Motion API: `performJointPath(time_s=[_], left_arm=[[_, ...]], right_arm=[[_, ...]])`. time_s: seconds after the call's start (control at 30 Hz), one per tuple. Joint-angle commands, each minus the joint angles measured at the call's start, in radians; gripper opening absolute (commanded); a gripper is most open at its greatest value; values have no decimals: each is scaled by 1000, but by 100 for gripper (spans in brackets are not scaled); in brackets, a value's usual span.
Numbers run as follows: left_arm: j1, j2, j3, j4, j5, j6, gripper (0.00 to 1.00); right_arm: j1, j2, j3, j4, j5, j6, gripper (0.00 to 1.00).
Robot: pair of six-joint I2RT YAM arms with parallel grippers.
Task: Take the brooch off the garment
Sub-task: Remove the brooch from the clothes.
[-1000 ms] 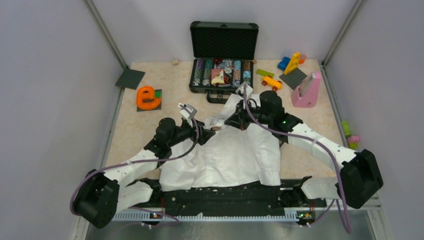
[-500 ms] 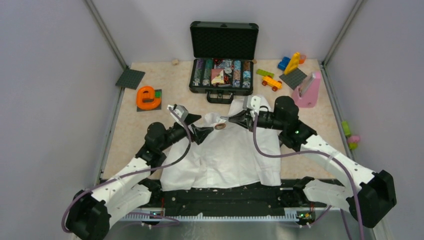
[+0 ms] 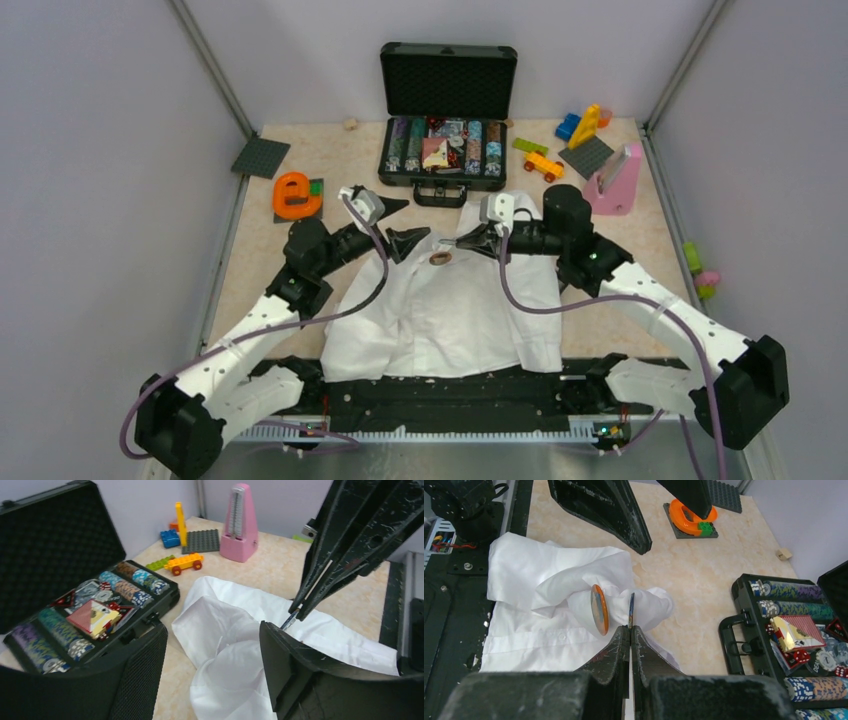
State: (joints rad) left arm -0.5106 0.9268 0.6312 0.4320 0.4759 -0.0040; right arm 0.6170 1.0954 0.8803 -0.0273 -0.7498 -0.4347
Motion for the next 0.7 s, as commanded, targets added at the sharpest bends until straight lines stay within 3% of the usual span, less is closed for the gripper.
performJointPath(time_s=[0.0, 0.17, 0.47, 0.67], left_arm=[[-3, 68, 73, -61, 172, 95, 69], [-6, 85, 38, -14, 296, 173, 52], [-7, 42, -5, -11, 404, 283, 53], [-9, 70, 19, -31, 459, 318, 30]], right_arm=[[-1, 28, 78, -5, -21, 34, 0], [-1, 69, 127, -76, -64, 25, 0], [-1, 107, 158, -120, -98, 34, 0], [1, 109, 142, -103, -128, 46, 0]])
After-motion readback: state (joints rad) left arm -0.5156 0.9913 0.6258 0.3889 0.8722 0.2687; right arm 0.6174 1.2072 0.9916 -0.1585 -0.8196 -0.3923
